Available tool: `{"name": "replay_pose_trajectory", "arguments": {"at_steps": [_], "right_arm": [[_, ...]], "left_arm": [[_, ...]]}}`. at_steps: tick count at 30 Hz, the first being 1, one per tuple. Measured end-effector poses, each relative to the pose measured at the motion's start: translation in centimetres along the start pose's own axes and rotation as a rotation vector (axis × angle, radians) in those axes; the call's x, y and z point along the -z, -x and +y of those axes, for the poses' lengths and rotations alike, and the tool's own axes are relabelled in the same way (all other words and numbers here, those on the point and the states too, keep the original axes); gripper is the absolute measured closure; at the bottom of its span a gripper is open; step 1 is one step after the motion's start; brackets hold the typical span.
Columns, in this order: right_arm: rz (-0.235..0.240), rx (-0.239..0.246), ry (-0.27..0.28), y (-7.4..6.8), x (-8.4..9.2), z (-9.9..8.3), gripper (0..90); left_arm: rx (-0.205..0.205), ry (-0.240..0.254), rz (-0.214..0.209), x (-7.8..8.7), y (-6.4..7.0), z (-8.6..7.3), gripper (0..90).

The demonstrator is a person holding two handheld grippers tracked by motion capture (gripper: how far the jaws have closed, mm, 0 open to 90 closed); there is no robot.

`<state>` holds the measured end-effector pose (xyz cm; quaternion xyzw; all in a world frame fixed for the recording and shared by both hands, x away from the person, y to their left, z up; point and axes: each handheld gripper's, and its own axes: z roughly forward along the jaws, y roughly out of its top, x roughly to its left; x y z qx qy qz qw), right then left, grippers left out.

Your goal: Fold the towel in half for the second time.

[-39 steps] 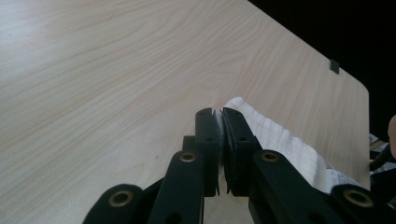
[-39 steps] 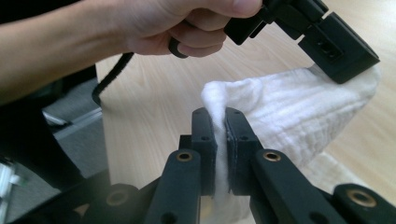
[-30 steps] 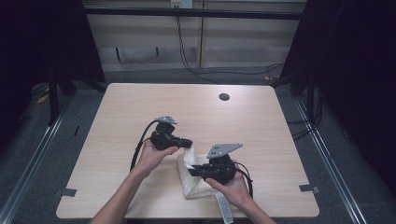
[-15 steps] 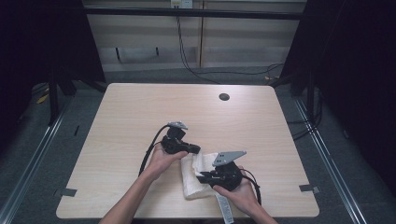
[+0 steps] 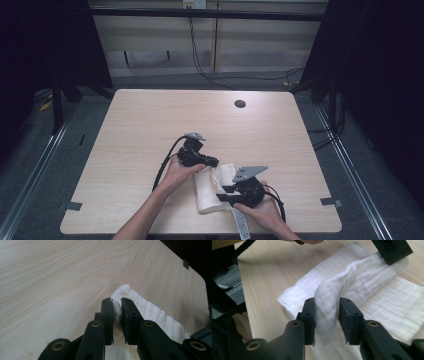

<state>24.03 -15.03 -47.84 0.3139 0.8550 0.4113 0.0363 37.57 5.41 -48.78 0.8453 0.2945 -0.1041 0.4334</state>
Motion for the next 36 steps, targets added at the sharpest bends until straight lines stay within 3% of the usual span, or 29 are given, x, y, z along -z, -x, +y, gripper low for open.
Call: {"name": "replay_pose_trajectory", "arguments": {"at_steps": [5, 8, 17, 20, 22, 25, 29, 33, 36], "right_arm": [[-0.021, 0.01, -0.021, -0.1, 0.2, -0.3, 50.4], [-0.051, 0.004, -0.033, 0.0, 0.0, -0.6, 48.0], [-0.099, -0.04, 0.003, 1.3, 0.6, -0.4, 47.0], [-0.117, -0.043, -0.004, 1.7, 0.6, -0.5, 49.0], [-0.126, -0.042, -0.005, 1.9, 0.5, -0.6, 55.5], [-0.149, 0.001, -0.024, 2.0, 0.6, -0.8, 65.2], [-0.175, -0.027, -0.026, 2.5, 1.0, -1.0, 66.4], [-0.207, -0.018, -0.009, 3.0, 1.3, -1.2, 67.7], [-0.217, -0.035, -0.005, 3.5, 1.7, -1.3, 66.0]], "left_arm": [[-0.014, -0.007, -0.006, -0.5, 0.5, 0.2, 77.2], [-0.014, 0.005, -0.007, -0.7, 0.6, 0.2, 77.5], [-0.033, 0.012, -0.033, -1.2, 0.9, 0.9, 76.7], [-0.042, 0.022, -0.037, -1.3, 1.2, 1.3, 76.1], [-0.04, 0.03, -0.045, -1.4, 1.4, 1.5, 74.8], [-0.04, 0.045, -0.05, -1.6, 1.7, 2.0, 71.8], [-0.086, 0.027, -0.042, -1.3, 2.2, 2.4, 68.0], [-0.083, 0.025, -0.051, -0.6, 1.9, 2.2, 62.7], [-0.083, 0.018, -0.022, 0.1, 1.6, 1.7, 59.4]]}}
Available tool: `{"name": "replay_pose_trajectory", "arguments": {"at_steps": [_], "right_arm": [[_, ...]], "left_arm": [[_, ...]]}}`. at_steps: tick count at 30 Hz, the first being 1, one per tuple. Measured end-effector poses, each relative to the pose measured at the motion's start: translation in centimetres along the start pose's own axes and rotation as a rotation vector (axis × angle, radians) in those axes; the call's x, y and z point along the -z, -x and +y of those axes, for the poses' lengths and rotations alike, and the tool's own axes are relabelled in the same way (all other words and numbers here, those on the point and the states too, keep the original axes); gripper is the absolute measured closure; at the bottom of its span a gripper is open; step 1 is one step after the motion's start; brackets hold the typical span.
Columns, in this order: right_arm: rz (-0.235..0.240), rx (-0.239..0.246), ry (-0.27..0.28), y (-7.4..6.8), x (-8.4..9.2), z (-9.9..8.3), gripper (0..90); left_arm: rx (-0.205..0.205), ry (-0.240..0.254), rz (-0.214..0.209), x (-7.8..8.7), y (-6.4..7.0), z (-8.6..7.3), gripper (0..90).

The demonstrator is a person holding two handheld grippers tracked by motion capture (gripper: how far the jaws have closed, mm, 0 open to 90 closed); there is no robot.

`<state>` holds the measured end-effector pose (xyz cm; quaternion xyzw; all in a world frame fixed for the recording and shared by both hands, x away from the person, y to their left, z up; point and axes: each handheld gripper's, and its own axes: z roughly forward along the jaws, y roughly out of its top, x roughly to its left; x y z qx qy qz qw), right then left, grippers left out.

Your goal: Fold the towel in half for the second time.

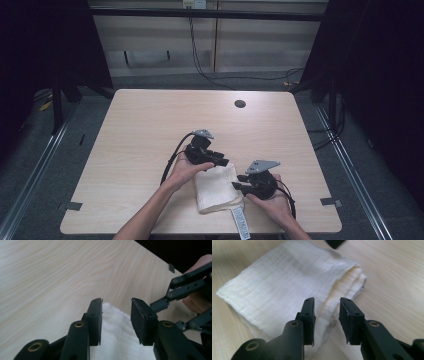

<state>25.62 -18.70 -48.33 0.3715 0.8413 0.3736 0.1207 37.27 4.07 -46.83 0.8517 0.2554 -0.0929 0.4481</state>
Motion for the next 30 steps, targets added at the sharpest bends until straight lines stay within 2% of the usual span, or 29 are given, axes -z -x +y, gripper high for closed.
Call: {"name": "replay_pose_trajectory", "arguments": {"at_steps": [3, 8, 12, 13, 15, 18, 20, 22, 23, 25, 29, 30], "right_arm": [[-0.024, -0.043, 0.002, 0.7, 0.3, -0.2, 66.9], [-0.029, -0.068, 0.034, 1.2, 1.1, 0.0, 66.0], [-0.019, -0.058, 0.078, 1.2, 2.1, 0.7, 62.1], [-0.015, -0.057, 0.094, 1.2, 2.4, 0.9, 61.0], [0.001, -0.074, 0.116, 1.3, 3.1, 1.2, 58.1], [0.033, -0.086, 0.151, 1.5, 4.3, 1.0, 54.5], [0.021, -0.084, 0.152, 1.6, 5.0, 0.7, 54.0], [0.013, -0.096, 0.155, 1.9, 5.3, 0.5, 53.5], [0.01, -0.1, 0.158, 2.1, 5.5, 0.3, 53.3], [-0.001, -0.104, 0.157, 2.3, 5.9, 0.1, 52.8], [-0.011, -0.117, 0.165, 2.7, 6.6, -0.3, 51.8], [-0.01, -0.123, 0.166, 2.8, 6.8, -0.4, 51.2]], "left_arm": [[0.012, 0.011, 0.022, 1.1, -0.1, -0.5, 55.5], [0.012, 0.003, 0.074, 2.9, 0.2, -1.1, 48.6], [-0.012, -0.009, 0.126, 4.3, 0.9, -1.4, 46.0], [-0.019, -0.017, 0.152, 4.6, 1.1, -1.4, 46.5], [-0.042, -0.024, 0.178, 5.4, 1.5, -1.6, 45.8], [-0.054, -0.009, 0.191, 6.8, 1.8, -2.1, 44.4], [-0.031, 0.015, 0.165, 8.1, 1.7, -2.5, 42.9], [-0.015, 0.037, 0.162, 9.3, 1.6, -2.9, 41.8], [0.006, 0.045, 0.156, 9.9, 1.5, -3.1, 41.5], [0.004, 0.051, 0.192, 11.0, 1.5, -3.4, 42.2], [0.018, 0.085, 0.199, 12.8, 1.5, -4.5, 42.5], [0.015, 0.078, 0.215, 13.1, 1.5, -4.8, 42.5]]}}
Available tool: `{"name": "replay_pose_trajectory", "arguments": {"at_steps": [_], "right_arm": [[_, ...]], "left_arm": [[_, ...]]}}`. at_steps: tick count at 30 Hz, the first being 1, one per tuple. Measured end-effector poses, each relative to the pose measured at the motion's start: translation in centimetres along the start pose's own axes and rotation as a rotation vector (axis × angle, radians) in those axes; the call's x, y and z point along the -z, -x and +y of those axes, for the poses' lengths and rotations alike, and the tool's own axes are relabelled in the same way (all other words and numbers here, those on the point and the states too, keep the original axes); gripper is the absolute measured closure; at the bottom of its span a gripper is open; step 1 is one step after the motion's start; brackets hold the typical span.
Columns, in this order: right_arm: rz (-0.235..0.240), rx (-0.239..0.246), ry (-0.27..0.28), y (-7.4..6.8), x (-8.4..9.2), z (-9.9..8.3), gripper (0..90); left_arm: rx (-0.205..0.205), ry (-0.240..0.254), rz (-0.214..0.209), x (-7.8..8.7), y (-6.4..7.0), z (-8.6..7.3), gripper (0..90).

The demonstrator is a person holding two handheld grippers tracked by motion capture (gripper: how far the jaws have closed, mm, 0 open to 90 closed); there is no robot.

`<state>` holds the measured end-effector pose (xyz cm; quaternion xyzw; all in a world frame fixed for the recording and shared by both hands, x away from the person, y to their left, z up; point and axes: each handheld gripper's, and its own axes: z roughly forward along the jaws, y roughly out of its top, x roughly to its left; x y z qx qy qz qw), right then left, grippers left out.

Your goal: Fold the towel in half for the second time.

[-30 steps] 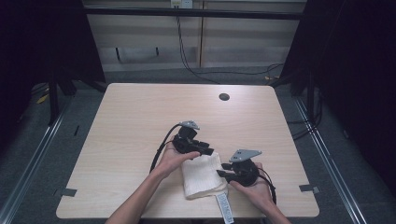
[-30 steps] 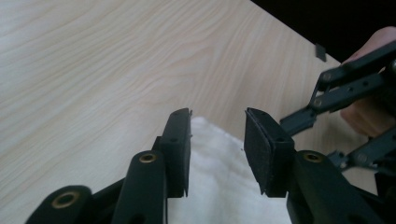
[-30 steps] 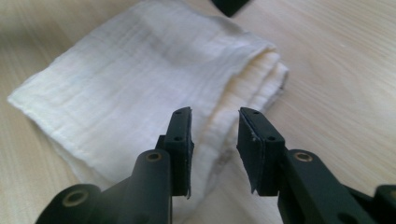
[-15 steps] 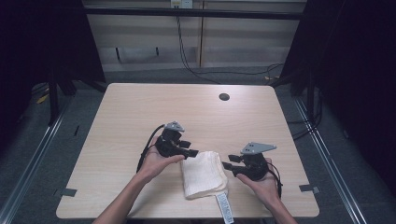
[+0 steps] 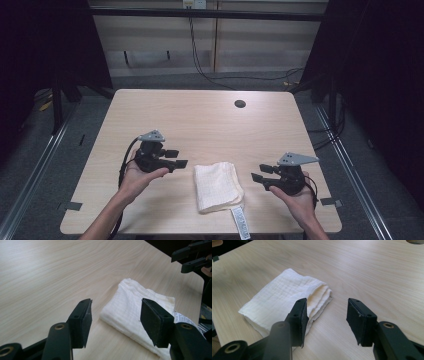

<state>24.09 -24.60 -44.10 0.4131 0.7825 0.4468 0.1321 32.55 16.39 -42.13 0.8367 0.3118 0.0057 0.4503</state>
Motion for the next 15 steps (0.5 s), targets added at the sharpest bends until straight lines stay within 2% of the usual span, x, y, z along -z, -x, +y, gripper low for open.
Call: {"name": "replay_pose_trajectory", "arguments": {"at_steps": [1, 2, 4, 7, 9, 12, 15], "right_arm": [[-0.004, -0.002, -0.002, 0.1, 0.2, -0.1, 50.7], [-0.008, 0.001, -0.004, 0.3, 0.4, -0.2, 50.0], [-0.019, -0.009, -0.003, 0.6, 0.7, -0.5, 48.4], [-0.036, -0.024, 0.003, 1.1, 1.0, -1.3, 47.3], [-0.035, -0.03, -0.005, 1.4, 1.1, -1.8, 46.9], [-0.028, -0.053, -0.015, 1.8, 1.5, -2.3, 47.6], [-0.044, -0.064, -0.007, 2.0, 2.1, -2.9, 47.2]], "left_arm": [[-0.004, -0.004, 0.022, 0.3, 0.0, -0.4, 43.1], [-0.01, 0.0, 0.023, 0.7, -0.1, -0.8, 45.9], [0.005, 0.01, 0.032, 1.3, -0.3, -1.7, 47.2], [0.024, 0.001, 0.039, 2.0, -0.6, -3.1, 46.3], [0.013, -0.008, 0.049, 2.4, -0.5, -4.0, 44.7], [0.031, 0.01, 0.07, 3.0, -0.5, -5.4, 40.9], [0.056, 0.022, 0.077, 3.4, -0.6, -6.6, 40.5]]}}
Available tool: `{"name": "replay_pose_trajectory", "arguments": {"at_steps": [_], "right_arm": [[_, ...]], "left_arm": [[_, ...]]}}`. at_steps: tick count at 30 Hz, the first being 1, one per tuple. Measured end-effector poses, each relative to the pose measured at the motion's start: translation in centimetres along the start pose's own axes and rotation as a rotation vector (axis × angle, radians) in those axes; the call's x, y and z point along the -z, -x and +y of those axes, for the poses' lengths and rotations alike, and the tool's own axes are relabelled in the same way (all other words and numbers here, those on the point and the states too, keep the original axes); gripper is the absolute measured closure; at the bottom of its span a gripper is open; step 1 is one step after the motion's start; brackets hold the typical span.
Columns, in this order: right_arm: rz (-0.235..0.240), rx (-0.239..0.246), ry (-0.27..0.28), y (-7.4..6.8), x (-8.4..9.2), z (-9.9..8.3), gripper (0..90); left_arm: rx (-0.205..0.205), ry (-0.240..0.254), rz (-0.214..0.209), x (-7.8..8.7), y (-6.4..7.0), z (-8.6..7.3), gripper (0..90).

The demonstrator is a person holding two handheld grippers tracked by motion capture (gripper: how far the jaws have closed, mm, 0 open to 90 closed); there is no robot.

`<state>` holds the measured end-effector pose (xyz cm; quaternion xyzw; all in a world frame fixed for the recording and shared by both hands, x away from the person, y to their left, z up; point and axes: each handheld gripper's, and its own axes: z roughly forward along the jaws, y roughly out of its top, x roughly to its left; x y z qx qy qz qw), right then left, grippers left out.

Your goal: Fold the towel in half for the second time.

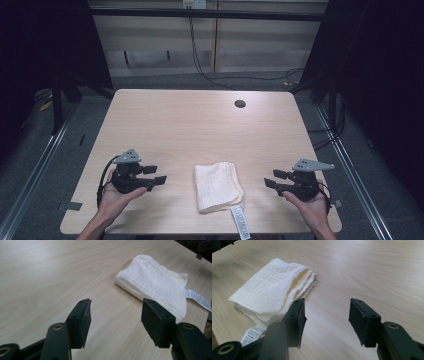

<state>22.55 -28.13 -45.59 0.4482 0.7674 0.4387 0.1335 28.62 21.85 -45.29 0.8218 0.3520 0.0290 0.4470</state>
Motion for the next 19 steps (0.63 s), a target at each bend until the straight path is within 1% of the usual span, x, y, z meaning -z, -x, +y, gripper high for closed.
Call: {"name": "replay_pose_trajectory", "arguments": {"at_steps": [2, 3, 4, 5, 6, 7, 8, 9, 10, 11, 12, 13, 14, 15, 16, 17, 18, 19], "right_arm": [[-0.01, -0.013, 0.009, 0.3, 0.3, -0.4, 45.4], [-0.018, -0.015, 0.013, 0.5, 0.5, -0.6, 44.6], [-0.023, -0.019, 0.016, 0.6, 0.7, -0.7, 44.4], [-0.03, -0.027, 0.023, 0.8, 0.9, -0.7, 42.9], [-0.042, -0.037, 0.033, 1.0, 1.1, -0.8, 40.8], [-0.054, -0.044, 0.042, 1.2, 1.3, -1.0, 40.5], [-0.065, -0.046, 0.047, 1.4, 1.5, -1.1, 39.4], [-0.087, -0.054, 0.057, 1.6, 1.7, -1.3, 37.6], [-0.091, -0.067, 0.06, 1.8, 1.8, -1.4, 36.0], [-0.093, -0.075, 0.06, 2.1, 2.0, -1.5, 35.2], [-0.101, -0.076, 0.066, 2.2, 2.1, -1.5, 35.2], [-0.098, -0.087, 0.073, 2.3, 2.2, -1.6, 35.2], [-0.096, -0.091, 0.083, 2.3, 2.3, -1.6, 34.9], [-0.1, -0.089, 0.085, 2.3, 2.3, -1.7, 34.3], [-0.1, -0.09, 0.086, 2.3, 2.3, -1.7, 33.7], [-0.098, -0.093, 0.087, 2.4, 2.2, -1.8, 33.4], [-0.105, -0.088, 0.086, 2.4, 2.0, -1.9, 32.5], [-0.111, -0.088, 0.078, 2.4, 1.9, -2.0, 31.5]], "left_arm": [[0.008, -0.007, 0.016, 0.4, -0.1, -0.6, 39.2], [0.01, -0.007, 0.036, 0.5, -0.1, -0.9, 38.2], [0.018, -0.009, 0.065, 0.7, -0.1, -1.2, 35.7], [0.033, -0.009, 0.07, 0.8, -0.2, -1.6, 31.7], [0.033, -0.014, 0.074, 0.9, -0.3, -2.1, 30.1], [0.034, -0.018, 0.083, 1.0, -0.3, -2.5, 30.2], [0.034, -0.029, 0.075, 1.1, -0.4, -2.8, 30.0], [0.032, -0.032, 0.076, 1.2, -0.5, -2.9, 29.7], [0.038, -0.019, 0.077, 1.4, -0.6, -3.0, 29.4], [0.054, -0.008, 0.077, 1.6, -0.8, -3.1, 28.9], [0.067, -0.01, 0.071, 1.7, -1.1, -3.1, 27.8], [0.065, -0.002, 0.077, 1.8, -1.3, -3.1, 26.8], [0.071, 0.022, 0.107, 2.1, -1.5, -3.2, 27.5], [0.085, 0.034, 0.12, 2.3, -1.7, -3.1, 27.6], [0.095, 0.046, 0.115, 2.4, -1.9, -3.1, 26.9], [0.098, 0.053, 0.12, 2.4, -2.0, -3.1, 26.4], [0.097, 0.052, 0.138, 2.4, -2.1, -3.1, 26.4], [0.104, 0.062, 0.162, 2.4, -2.1, -3.1, 26.5]]}}
